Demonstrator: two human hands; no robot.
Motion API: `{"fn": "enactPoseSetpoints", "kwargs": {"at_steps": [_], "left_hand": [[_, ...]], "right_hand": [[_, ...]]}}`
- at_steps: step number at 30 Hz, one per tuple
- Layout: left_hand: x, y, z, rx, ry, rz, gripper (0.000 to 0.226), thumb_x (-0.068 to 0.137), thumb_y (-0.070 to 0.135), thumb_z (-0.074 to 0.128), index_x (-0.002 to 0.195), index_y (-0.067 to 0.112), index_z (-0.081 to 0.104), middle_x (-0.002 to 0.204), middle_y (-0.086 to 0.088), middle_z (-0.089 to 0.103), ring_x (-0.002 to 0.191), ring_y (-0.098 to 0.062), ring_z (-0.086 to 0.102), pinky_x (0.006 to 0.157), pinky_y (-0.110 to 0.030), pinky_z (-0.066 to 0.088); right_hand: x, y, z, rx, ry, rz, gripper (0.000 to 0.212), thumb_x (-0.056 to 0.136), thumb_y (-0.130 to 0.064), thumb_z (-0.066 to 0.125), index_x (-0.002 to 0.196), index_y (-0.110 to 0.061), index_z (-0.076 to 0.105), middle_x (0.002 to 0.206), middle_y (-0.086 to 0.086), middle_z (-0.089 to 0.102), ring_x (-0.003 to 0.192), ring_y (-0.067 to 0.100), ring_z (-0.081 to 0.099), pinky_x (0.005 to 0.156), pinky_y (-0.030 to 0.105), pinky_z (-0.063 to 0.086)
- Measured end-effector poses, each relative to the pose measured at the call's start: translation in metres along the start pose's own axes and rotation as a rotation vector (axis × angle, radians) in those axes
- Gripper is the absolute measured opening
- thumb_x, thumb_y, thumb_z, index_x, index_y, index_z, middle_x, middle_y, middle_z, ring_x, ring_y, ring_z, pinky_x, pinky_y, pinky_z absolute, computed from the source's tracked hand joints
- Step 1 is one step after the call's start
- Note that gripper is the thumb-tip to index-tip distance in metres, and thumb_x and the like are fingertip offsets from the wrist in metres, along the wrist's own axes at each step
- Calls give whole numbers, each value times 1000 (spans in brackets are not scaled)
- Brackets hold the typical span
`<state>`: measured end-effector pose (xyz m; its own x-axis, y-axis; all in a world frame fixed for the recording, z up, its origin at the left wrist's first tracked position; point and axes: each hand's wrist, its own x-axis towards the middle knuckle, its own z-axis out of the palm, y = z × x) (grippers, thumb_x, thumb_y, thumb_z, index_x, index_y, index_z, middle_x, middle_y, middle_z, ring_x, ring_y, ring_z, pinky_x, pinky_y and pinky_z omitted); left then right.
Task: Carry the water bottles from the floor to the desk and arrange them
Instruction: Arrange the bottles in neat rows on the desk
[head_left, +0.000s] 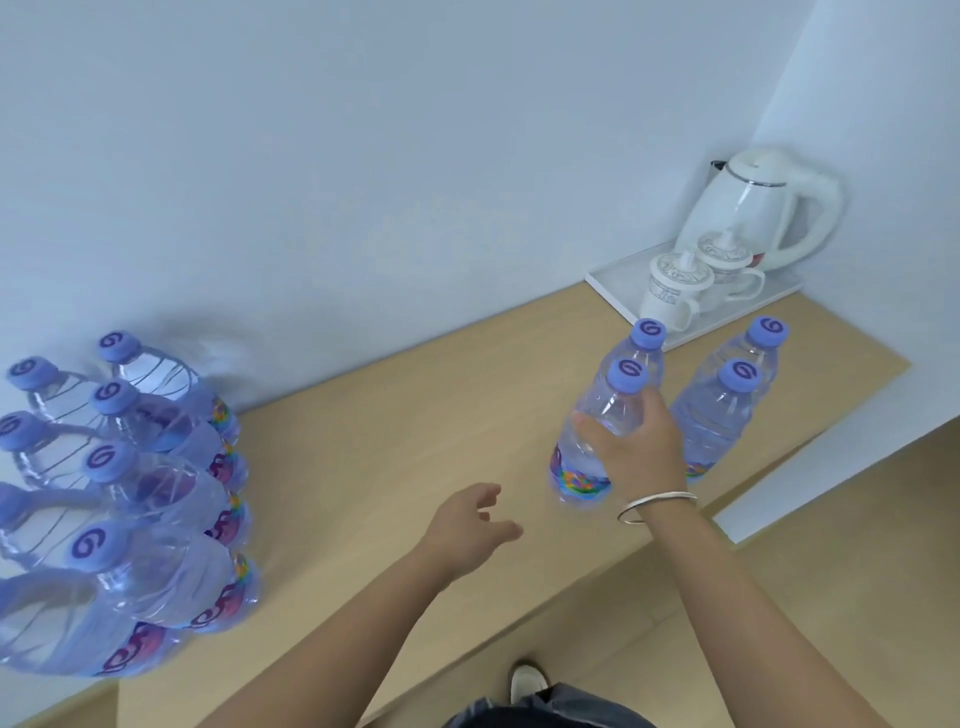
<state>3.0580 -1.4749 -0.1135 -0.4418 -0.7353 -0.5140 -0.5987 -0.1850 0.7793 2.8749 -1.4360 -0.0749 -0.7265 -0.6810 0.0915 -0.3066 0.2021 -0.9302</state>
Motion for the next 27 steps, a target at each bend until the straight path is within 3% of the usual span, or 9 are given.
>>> {"fn": "enactPoseSetpoints", "kwargs": {"at_steps": [3, 6, 9, 13, 16, 19, 22, 25, 27], "left_hand": [[-9, 0, -16, -109, 7, 37, 70, 75, 21, 77, 136, 20, 44, 134, 3, 50, 114, -12, 52, 91, -25, 44], [-20, 7, -31, -223, -6, 157, 67, 62, 20, 83, 123, 24, 56, 123, 6, 62, 113, -12, 57, 99, -31, 46], [-36, 15, -39, -269, 43, 262, 66, 52, 19, 84, 113, 25, 57, 107, 6, 69, 99, -11, 64, 87, -22, 51], [-55, 14, -38, -352, 158, 358, 67, 47, 19, 88, 107, 13, 58, 93, 4, 71, 81, -9, 67, 69, -21, 52], [-61, 8, -32, -402, 324, 357, 67, 45, 26, 87, 104, 12, 58, 90, 1, 72, 79, -13, 68, 68, -25, 54], [-59, 4, -34, -389, 539, 278, 63, 42, 29, 87, 98, 20, 58, 86, 6, 72, 78, -13, 69, 69, -33, 58], [-54, 0, -38, -428, 735, 206, 58, 43, 25, 85, 91, 27, 54, 80, 11, 69, 71, -7, 67, 62, -26, 56], [-53, 3, -38, -427, 883, 168, 58, 41, 29, 82, 87, 35, 48, 84, 8, 64, 67, -1, 62, 55, -15, 50], [-55, 6, -35, -426, 932, 150, 58, 40, 31, 80, 87, 38, 45, 88, 8, 61, 70, 1, 60, 54, -12, 47]], "right_hand": [[4, -35, 2, 207, -377, -128, 29, 64, -21, 79, 82, -29, 57, 77, -15, 66, 75, -1, 60, 66, 13, 46], [7, -75, 6, 380, -737, -237, 30, 61, -21, 76, 88, -32, 67, 83, -16, 70, 79, -1, 64, 68, 12, 49], [8, -106, 15, 426, -981, -289, 29, 62, -23, 70, 90, -28, 68, 87, -14, 68, 83, 2, 63, 73, 15, 49], [10, -121, 32, 498, -1187, -301, 38, 60, -22, 66, 98, -19, 60, 92, -10, 66, 90, 12, 61, 79, 22, 50], [7, -123, 45, 546, -1225, -235, 46, 59, -25, 66, 104, -24, 59, 96, -8, 67, 99, 15, 61, 82, 25, 50], [-1, -127, 56, 489, -1176, -256, 41, 61, -30, 68, 100, -27, 55, 88, -18, 67, 88, 2, 62, 74, 15, 49], [-9, -130, 69, 384, -1056, -278, 56, 58, -37, 76, 106, -32, 47, 90, -26, 64, 90, -7, 61, 73, 11, 47], [-18, -132, 83, 277, -885, -250, 71, 53, -50, 77, 113, -28, 44, 91, -20, 59, 90, -2, 61, 78, 21, 48], [-20, -134, 92, 256, -816, -247, 68, 56, -49, 79, 110, -26, 44, 87, -19, 57, 86, 1, 60, 78, 25, 48]]}}
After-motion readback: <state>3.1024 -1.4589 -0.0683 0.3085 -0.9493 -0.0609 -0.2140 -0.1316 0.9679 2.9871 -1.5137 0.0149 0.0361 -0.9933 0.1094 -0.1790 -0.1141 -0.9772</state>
